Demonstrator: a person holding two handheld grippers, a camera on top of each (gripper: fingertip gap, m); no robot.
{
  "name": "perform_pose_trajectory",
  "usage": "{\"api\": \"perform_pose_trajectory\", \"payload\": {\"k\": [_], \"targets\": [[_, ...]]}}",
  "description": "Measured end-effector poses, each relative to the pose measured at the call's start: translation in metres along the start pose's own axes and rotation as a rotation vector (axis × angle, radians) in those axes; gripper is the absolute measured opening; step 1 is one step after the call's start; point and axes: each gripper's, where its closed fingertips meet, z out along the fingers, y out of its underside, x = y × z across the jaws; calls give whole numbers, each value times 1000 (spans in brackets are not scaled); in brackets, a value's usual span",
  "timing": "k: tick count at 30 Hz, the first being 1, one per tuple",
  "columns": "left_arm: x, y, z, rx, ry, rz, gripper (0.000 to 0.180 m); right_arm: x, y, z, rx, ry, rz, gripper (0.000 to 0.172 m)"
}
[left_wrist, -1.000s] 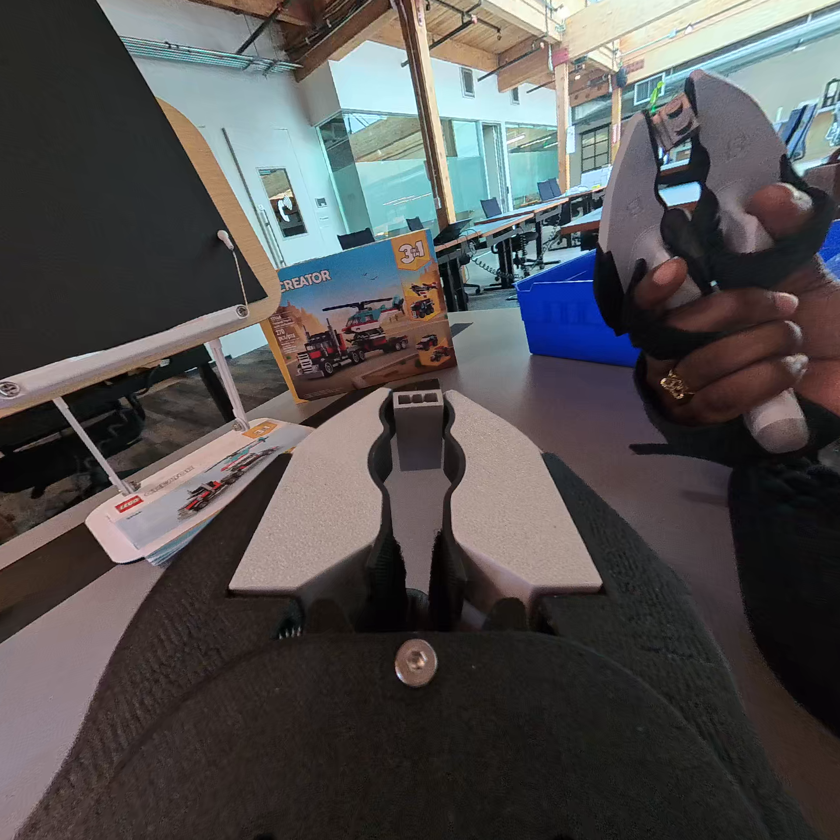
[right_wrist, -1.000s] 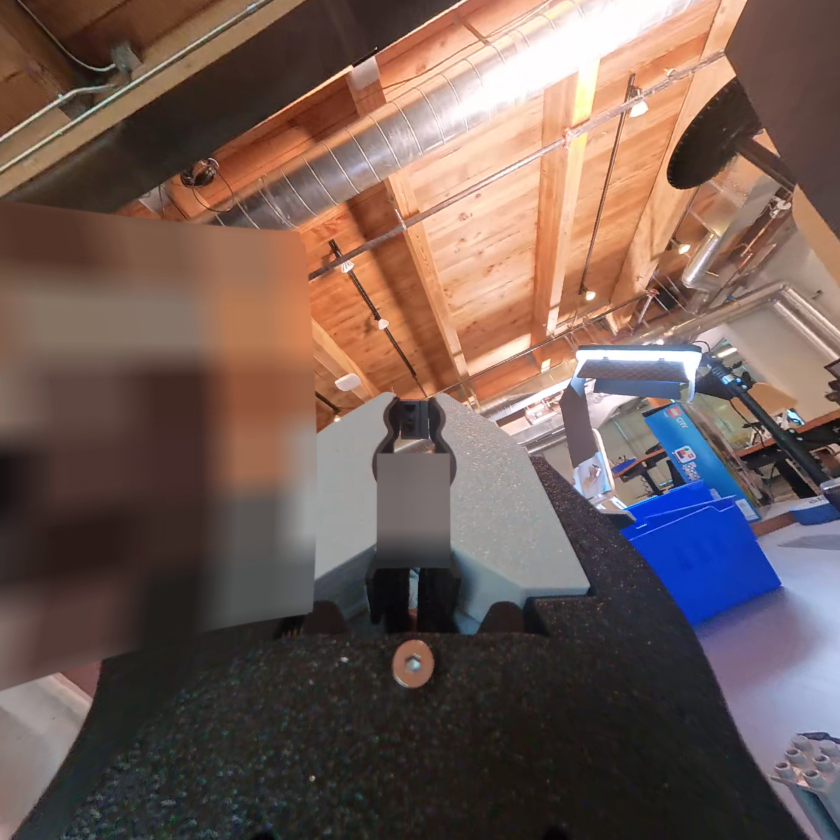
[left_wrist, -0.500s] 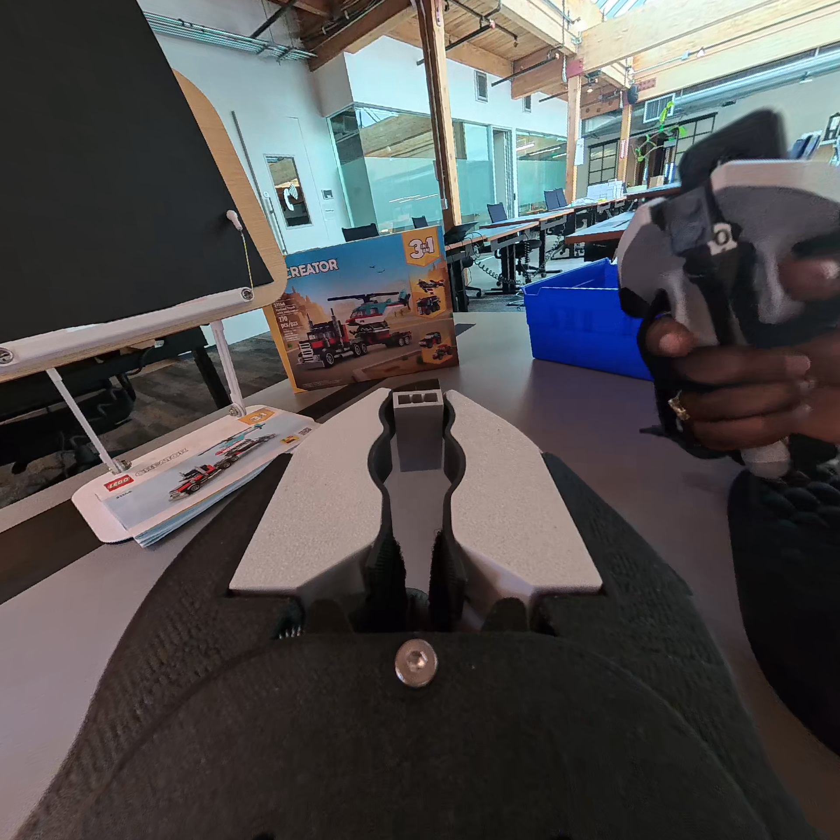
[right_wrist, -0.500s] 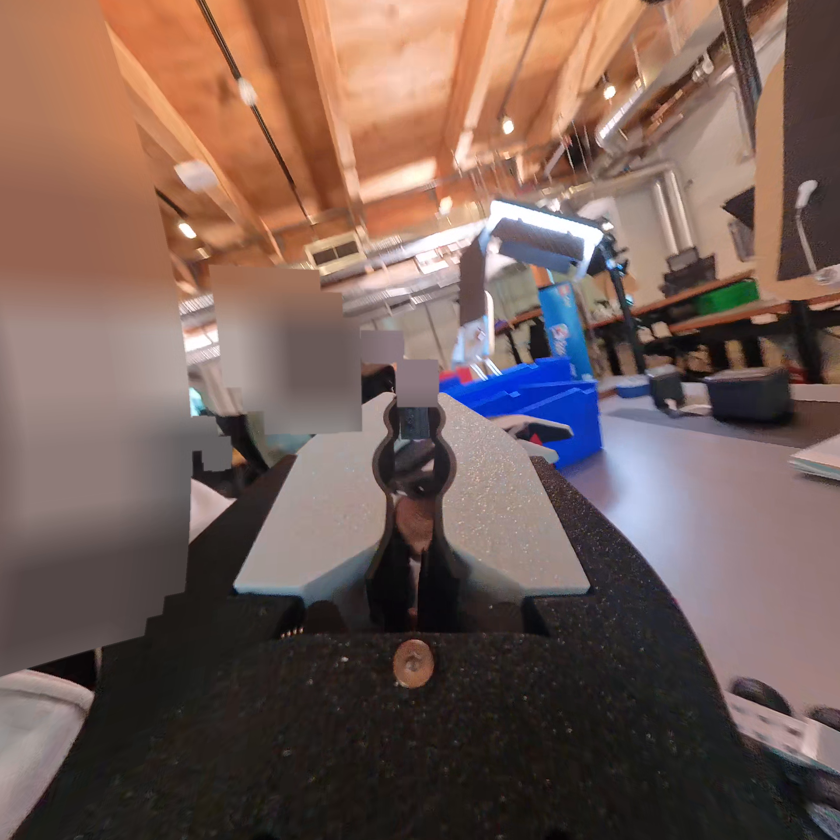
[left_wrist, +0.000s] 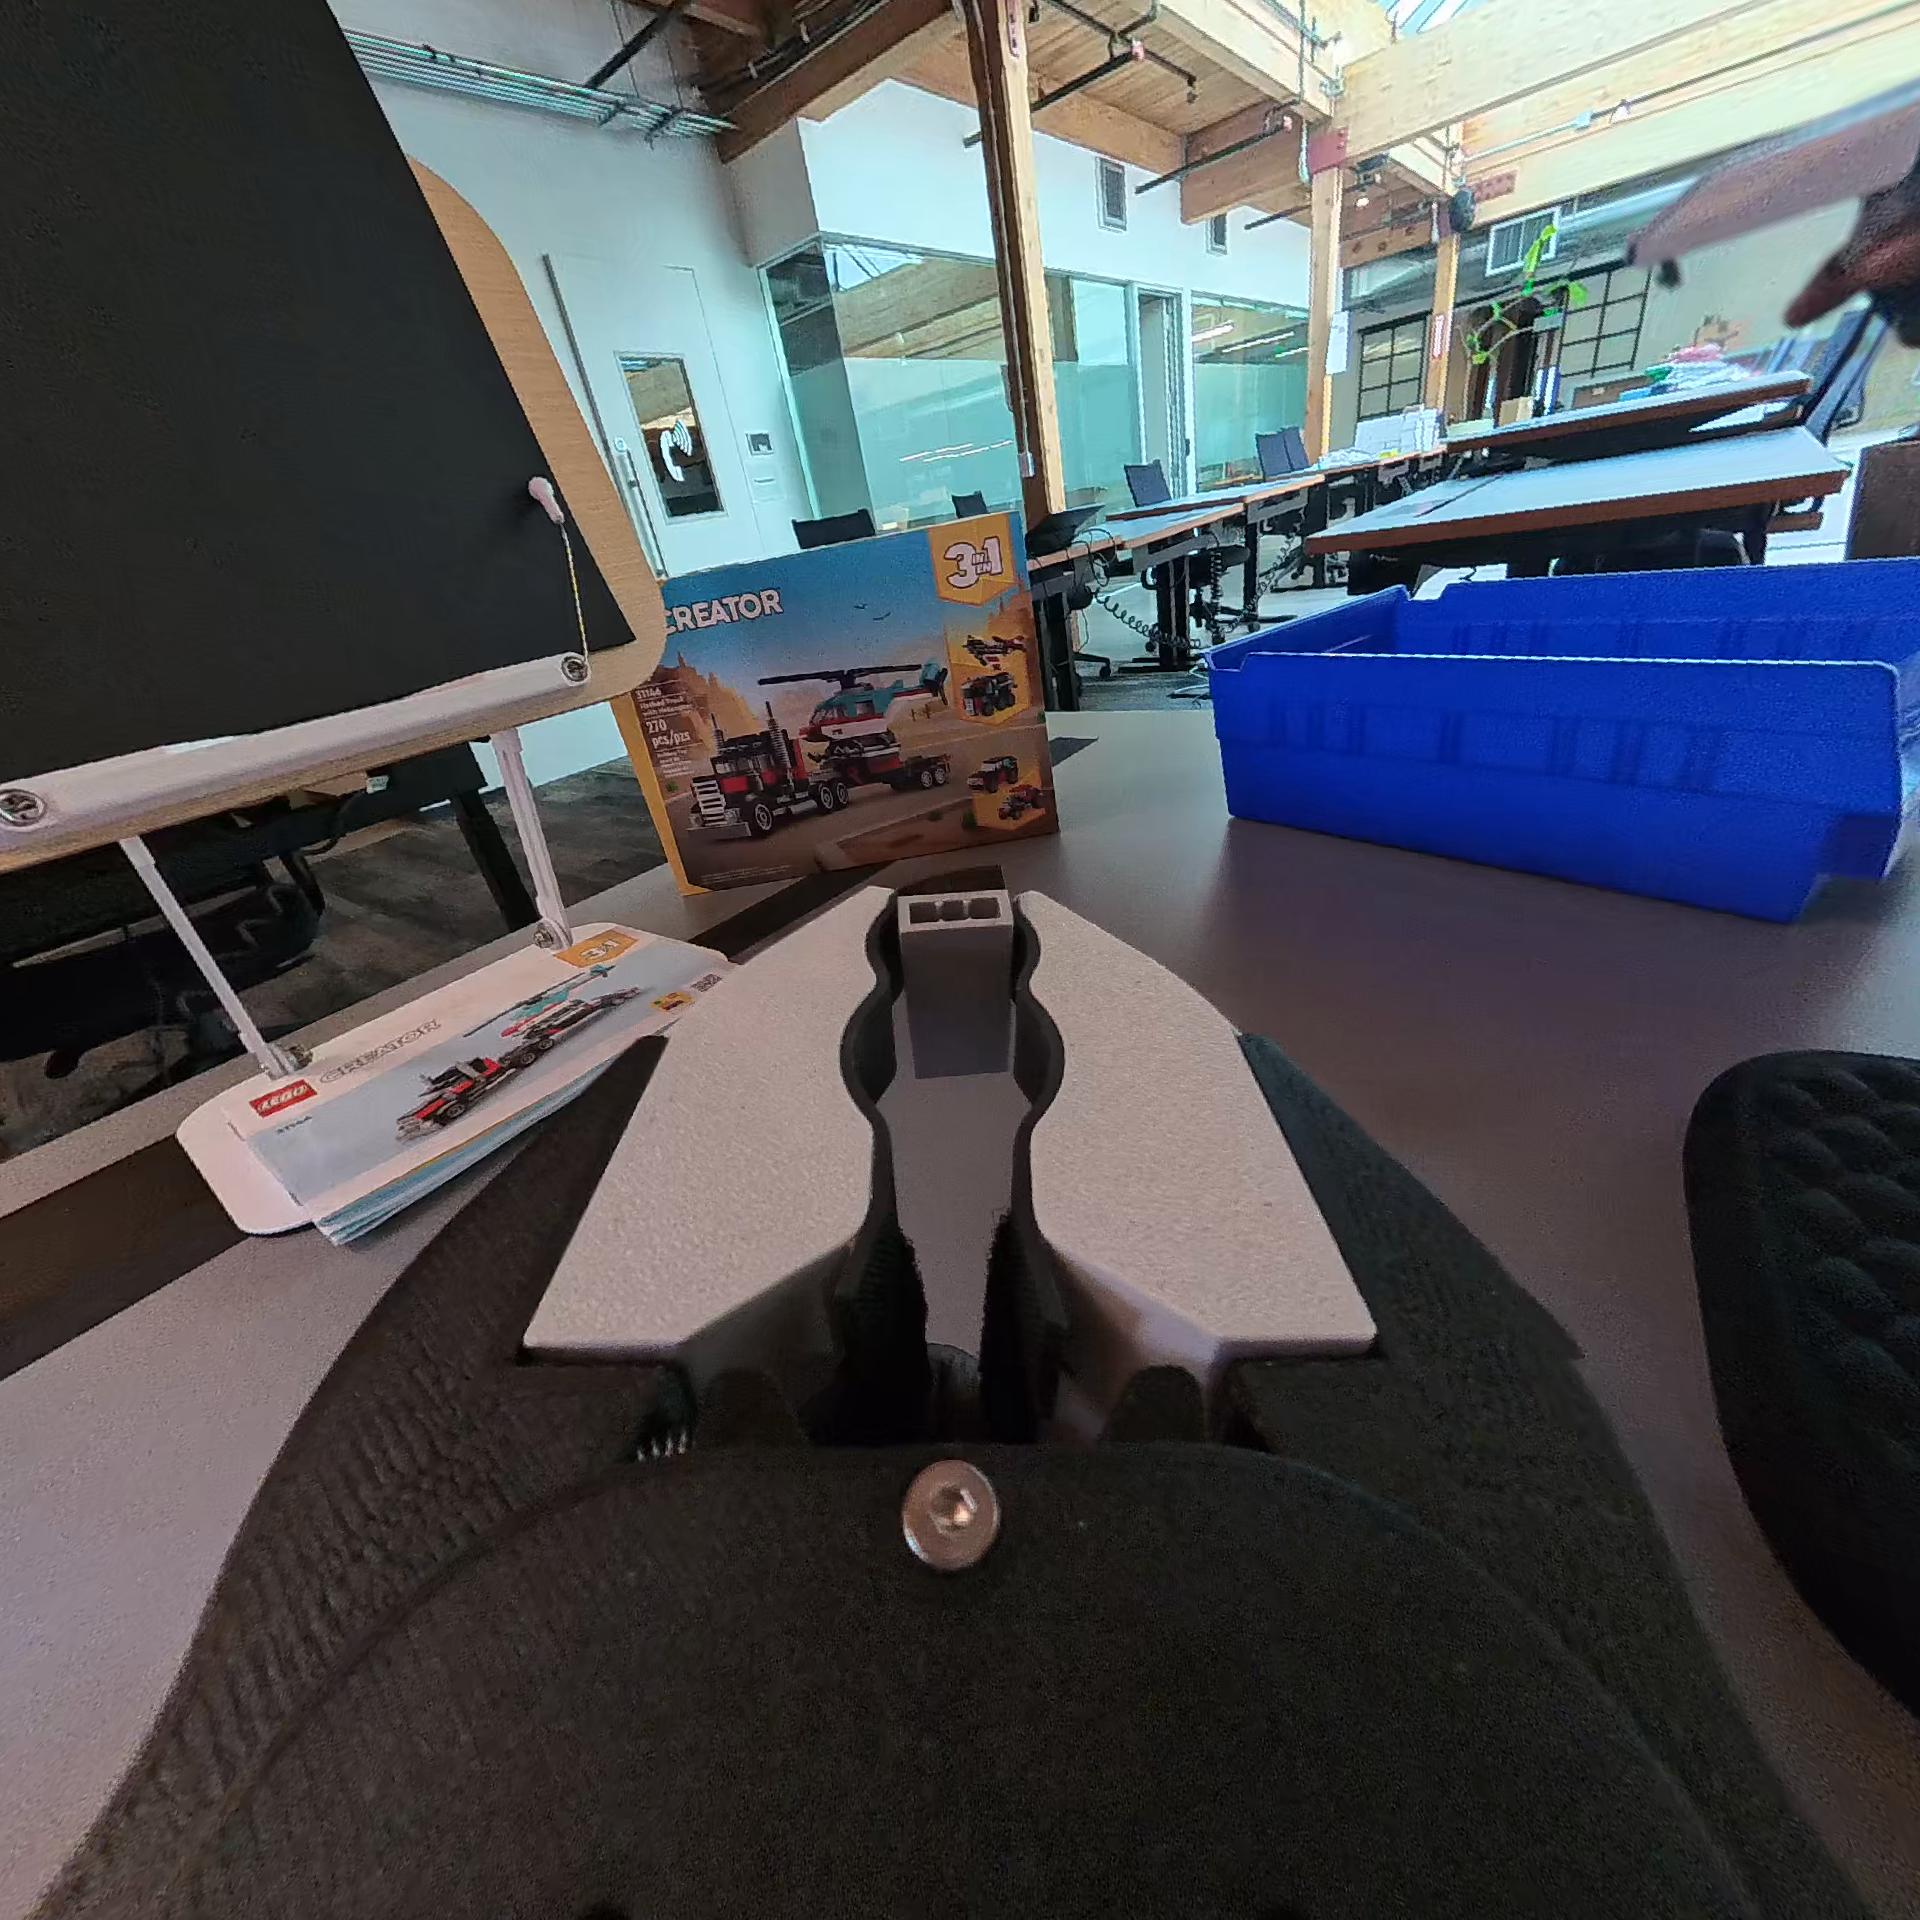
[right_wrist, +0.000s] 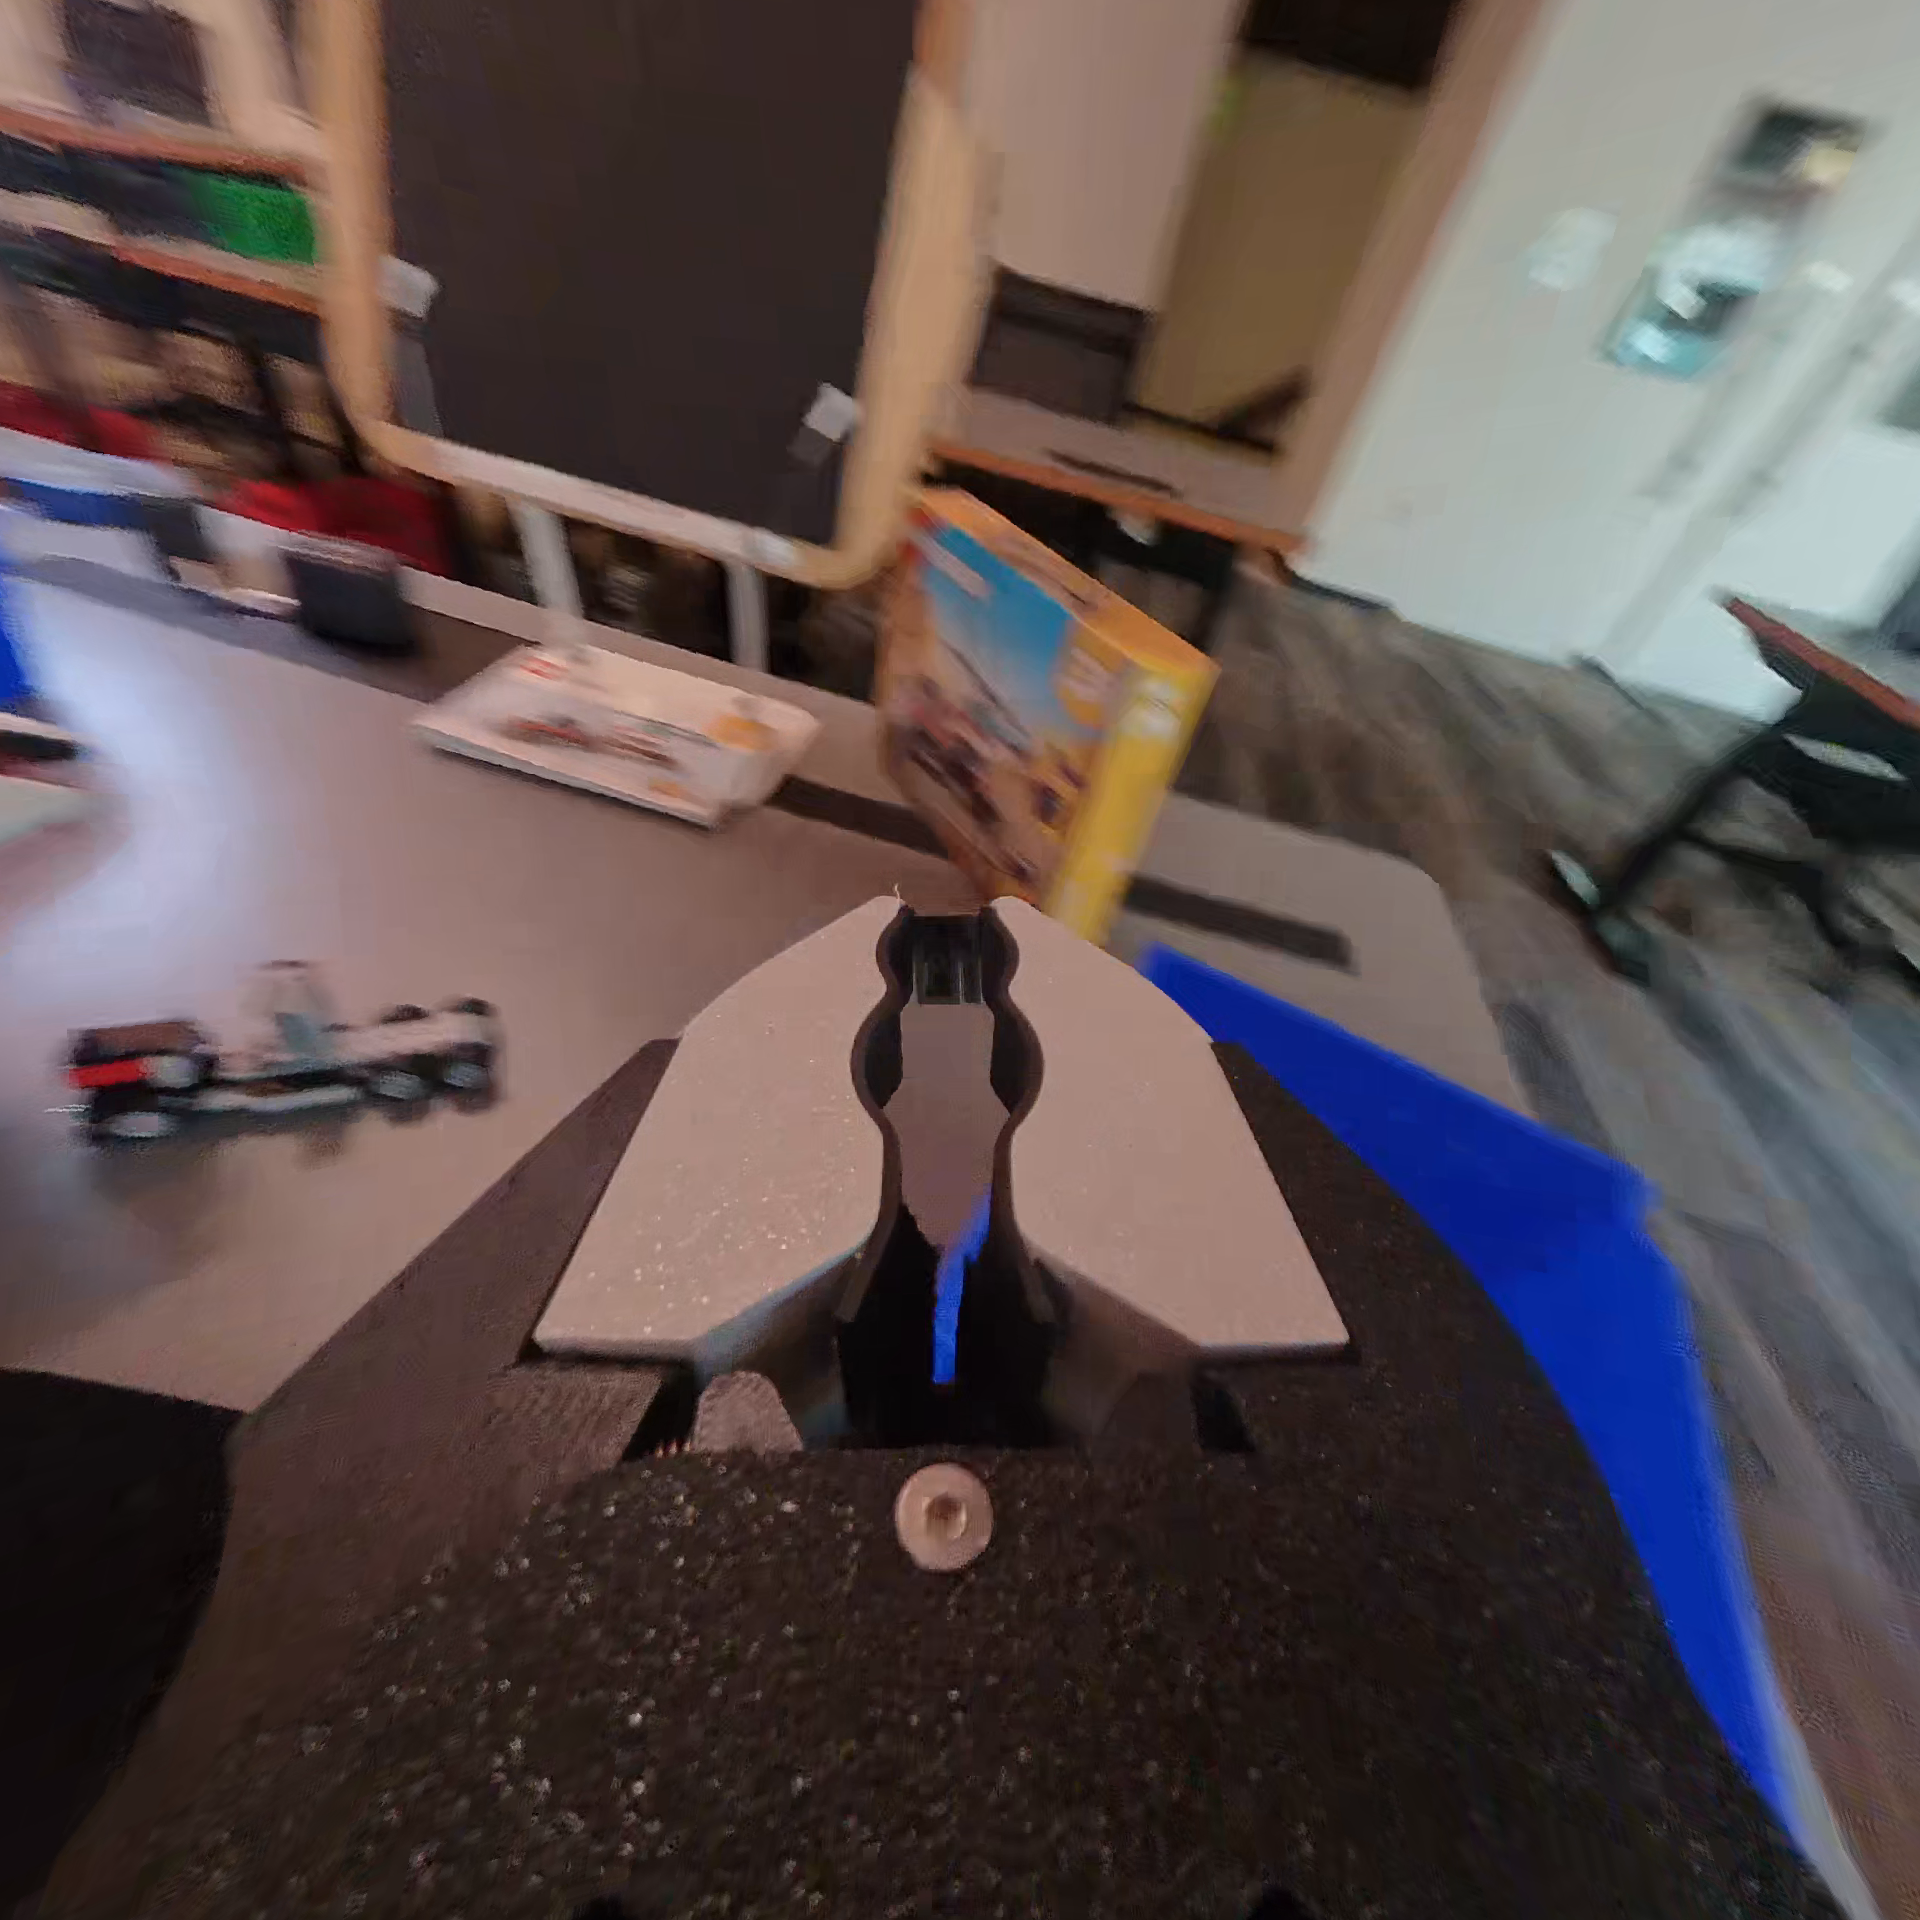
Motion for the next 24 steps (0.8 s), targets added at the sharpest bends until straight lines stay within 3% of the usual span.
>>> {"api": "perform_pose_trajectory", "payload": {"k": [4,12,15,24], "targets": [[-1,3,1,-10,-9,16,18,57,46,-21,-169,184,88,12],[-4,5,0,-13,-25,7,18,79,100,9,-270,175,192,12],[-3,3,0,-11,-22,20,18,80,126,22,-363,163,254,31],[-1,0,-1,-6,-19,32,18,81,112,21,-301,190,239,44]]}}
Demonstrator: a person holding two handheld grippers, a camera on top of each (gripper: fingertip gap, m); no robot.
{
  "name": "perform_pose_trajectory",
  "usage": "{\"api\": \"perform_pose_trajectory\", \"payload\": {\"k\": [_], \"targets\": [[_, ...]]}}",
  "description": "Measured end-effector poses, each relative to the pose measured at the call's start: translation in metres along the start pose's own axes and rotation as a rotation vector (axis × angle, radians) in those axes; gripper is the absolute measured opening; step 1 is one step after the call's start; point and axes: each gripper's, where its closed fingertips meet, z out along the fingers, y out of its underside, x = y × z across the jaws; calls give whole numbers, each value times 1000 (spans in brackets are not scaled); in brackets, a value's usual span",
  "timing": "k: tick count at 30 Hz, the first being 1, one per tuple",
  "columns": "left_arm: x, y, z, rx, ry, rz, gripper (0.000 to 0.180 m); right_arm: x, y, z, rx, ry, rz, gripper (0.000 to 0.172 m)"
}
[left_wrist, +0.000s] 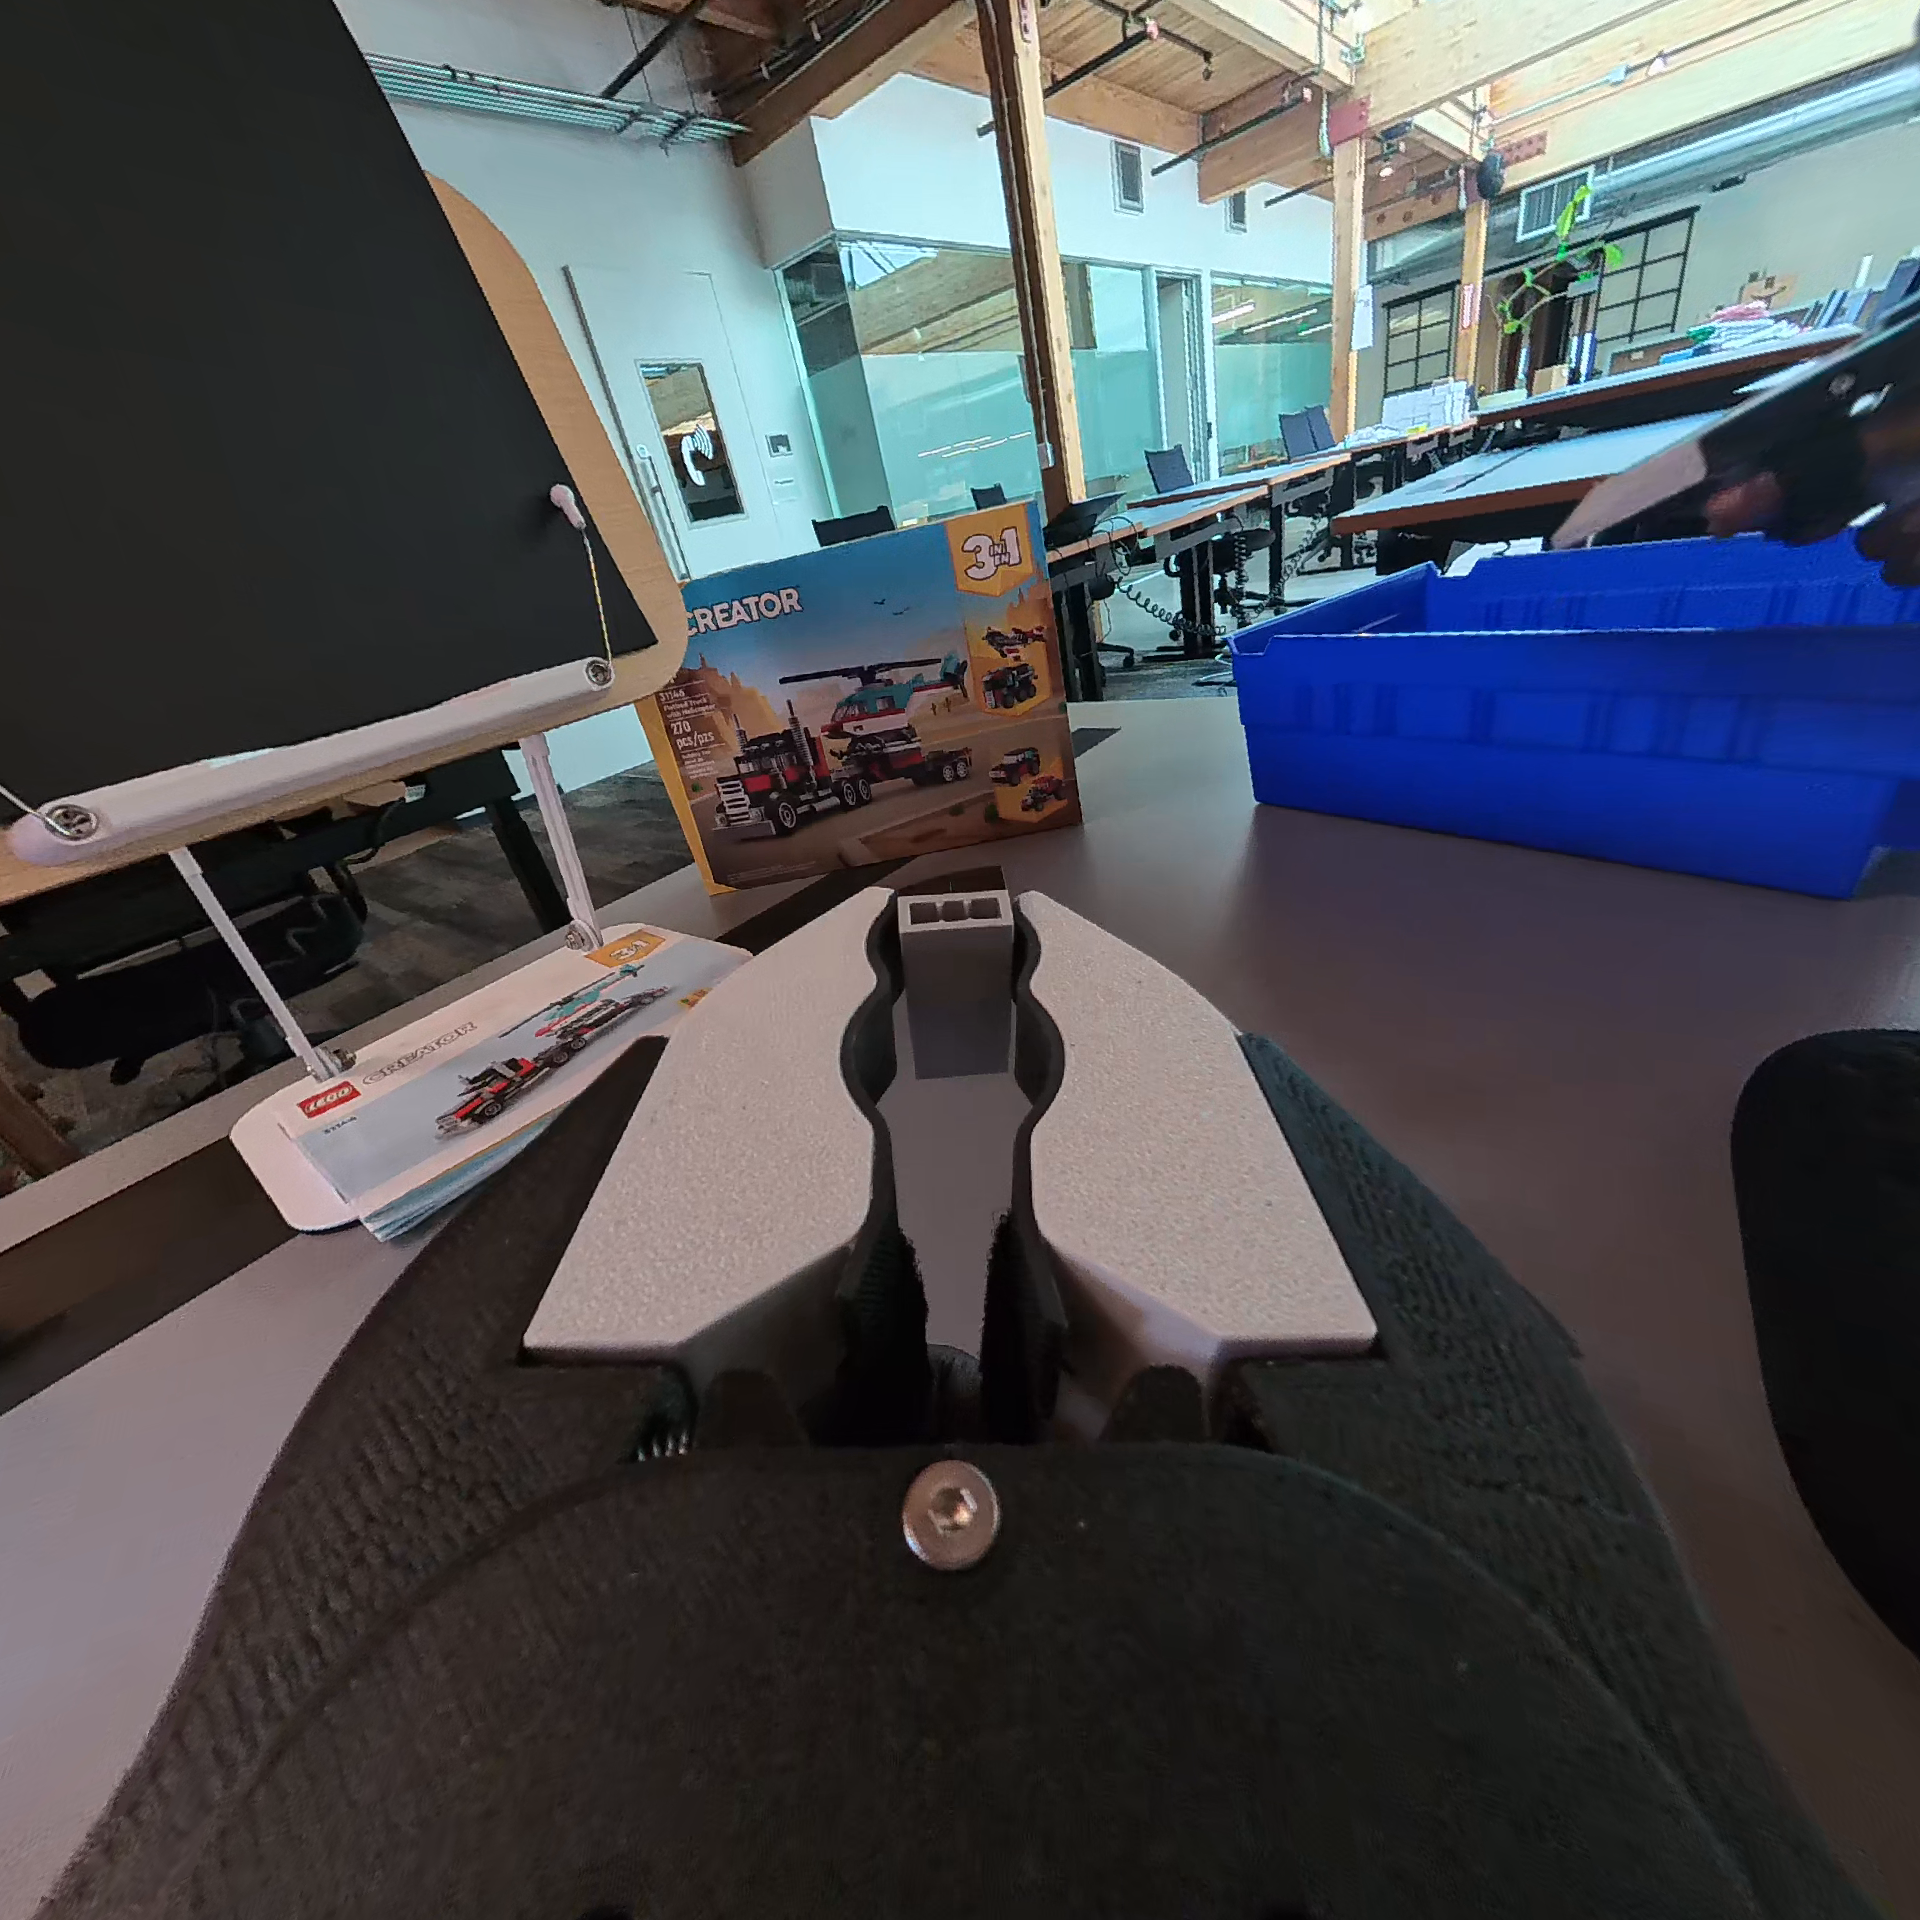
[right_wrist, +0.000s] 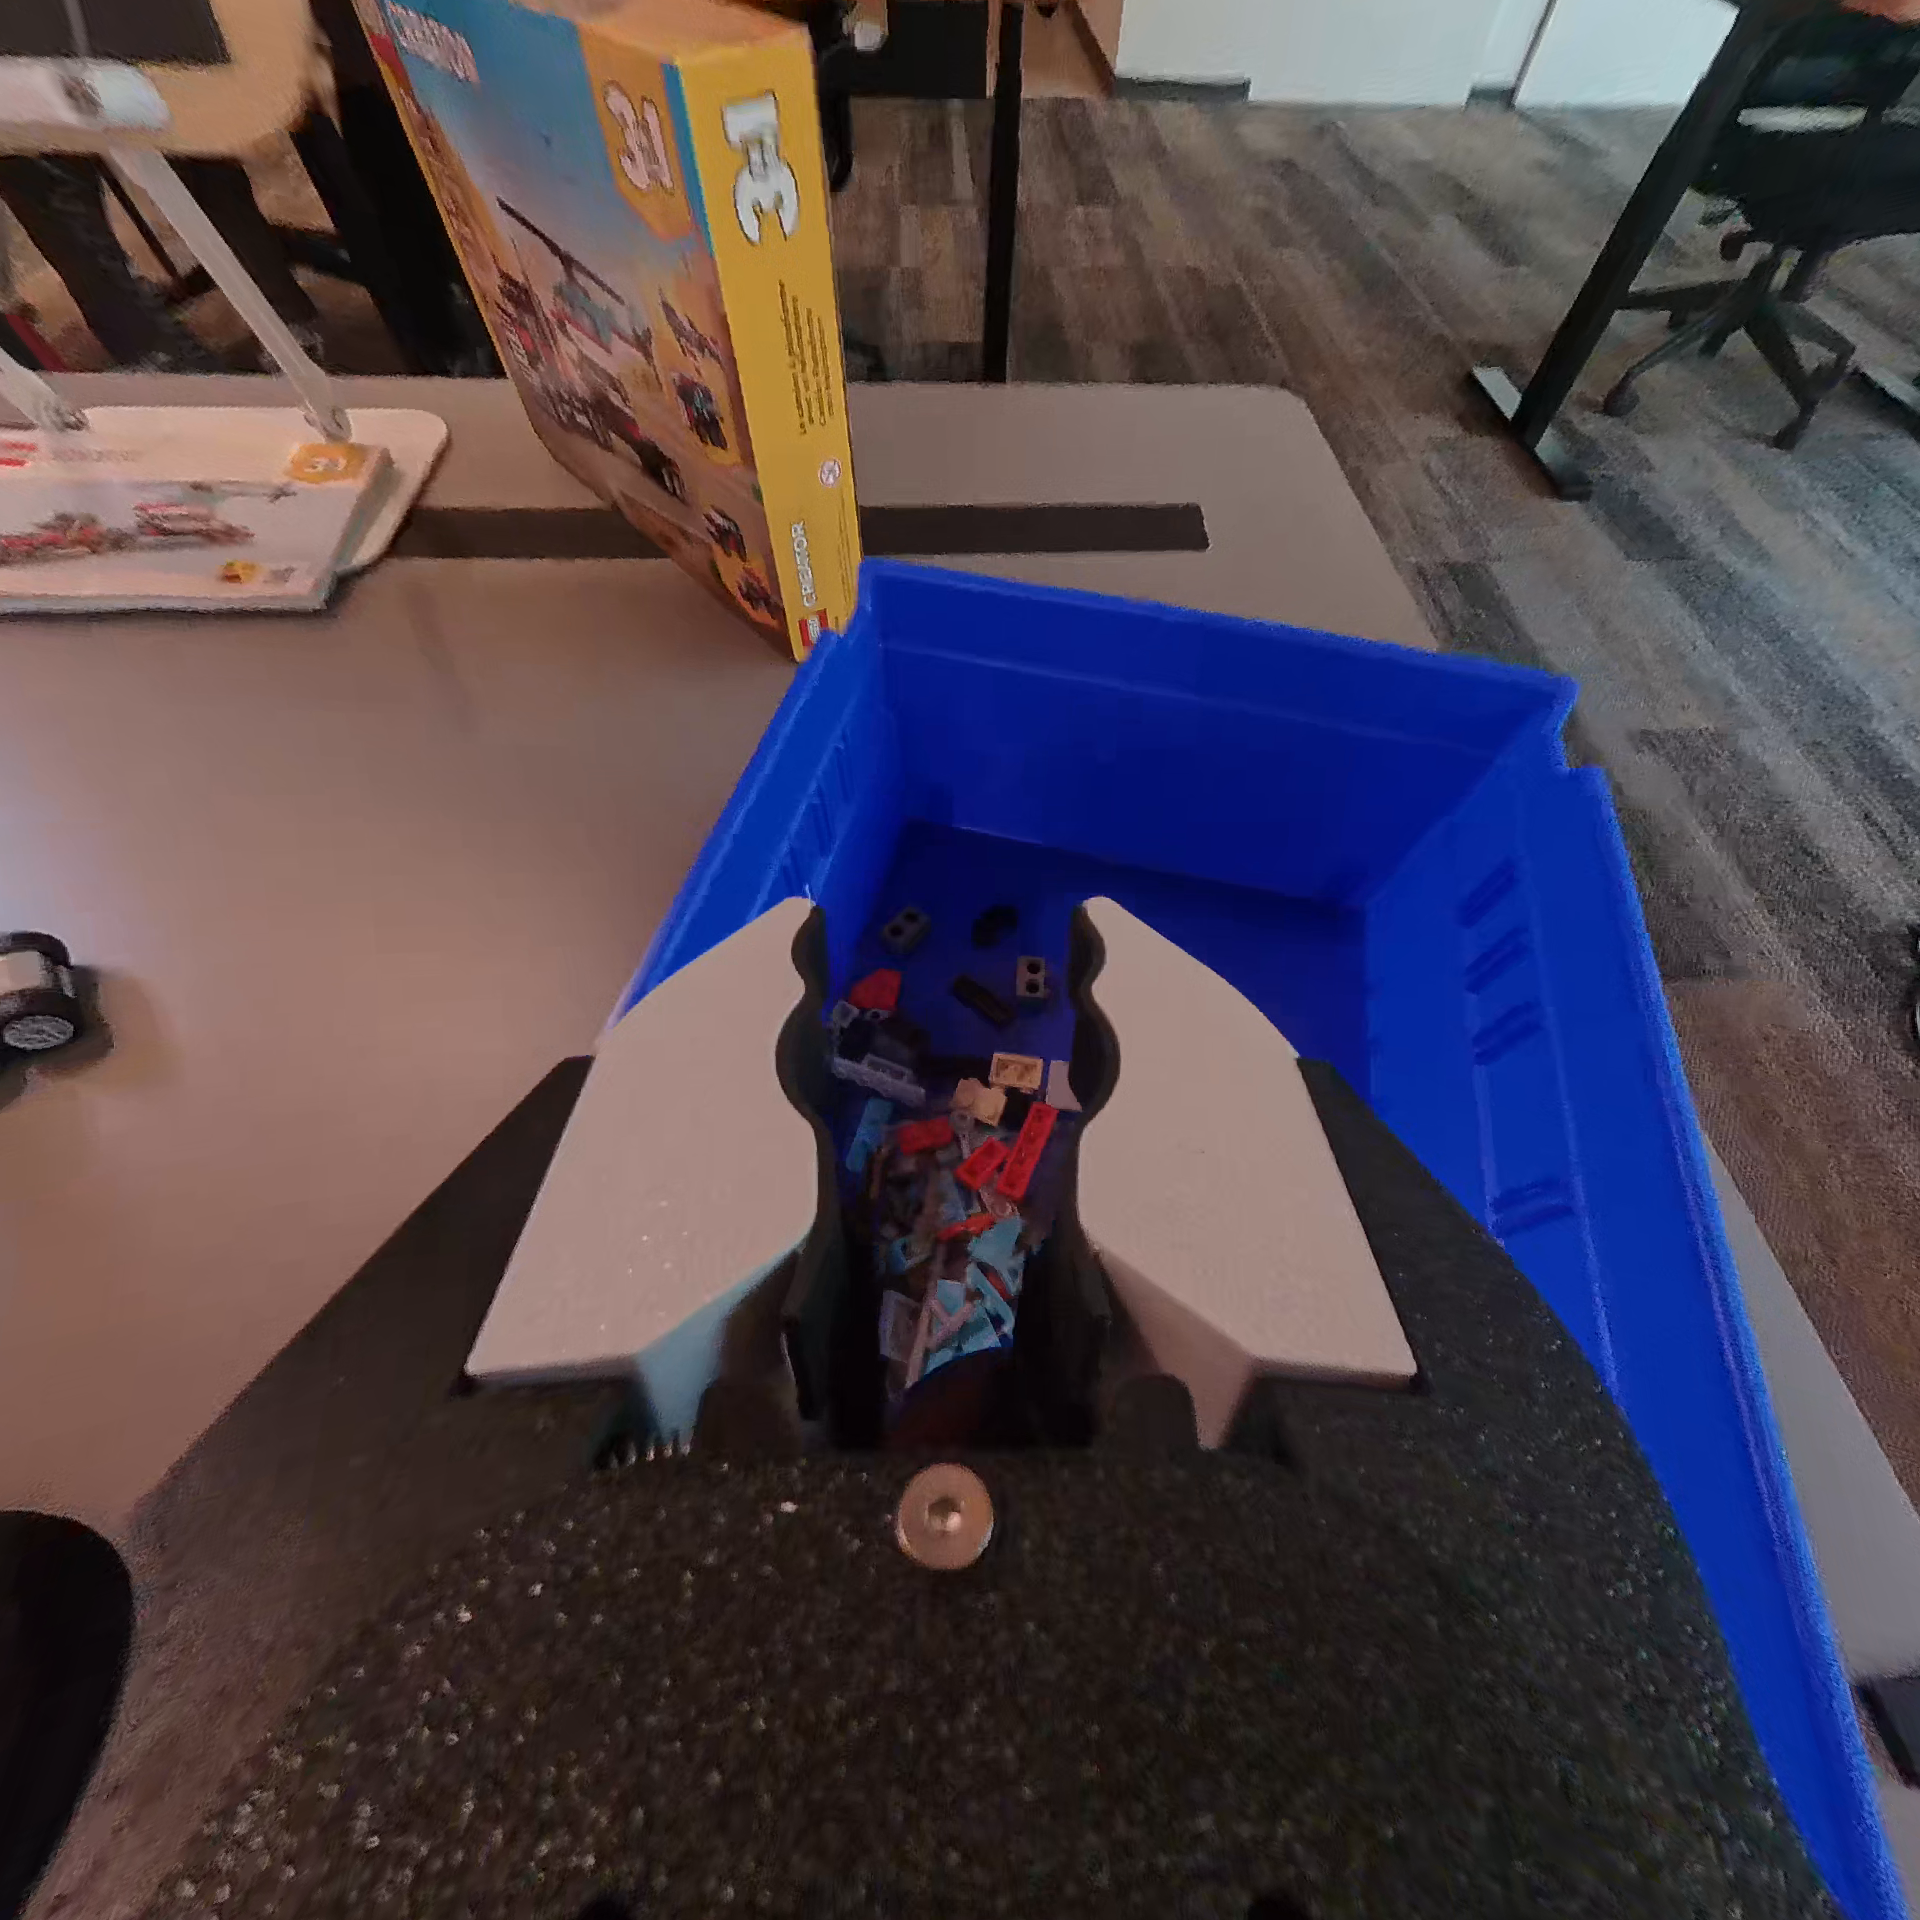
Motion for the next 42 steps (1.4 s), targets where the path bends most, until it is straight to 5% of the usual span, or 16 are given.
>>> {"api": "perform_pose_trajectory", "payload": {"k": [4,8,14,20,29,33,38,42], "targets": [[5,-1,0,3,21,26,18,-40,-44,-23,217,-146,-56,35],[13,-6,-1,24,39,116,18,-143,-84,-63,438,-542,-190,25],[17,-10,-3,0,-41,410,18,-303,-57,-81,319,-1084,-328,24],[33,-28,-9,91,-85,696,18,-382,-7,-50,160,-1132,-446,30],[40,-26,-8,81,-85,792,18,-389,-6,-46,261,-1080,-470,16],[41,-33,-9,127,-15,587,31,-376,-25,-53,497,-996,-577,14],[44,-59,-20,286,292,-110,40,-361,-44,-85,946,-784,-837,14],[48,-73,-25,313,496,-554,50,-368,-43,-91,1084,-559,-1023,14]]}}
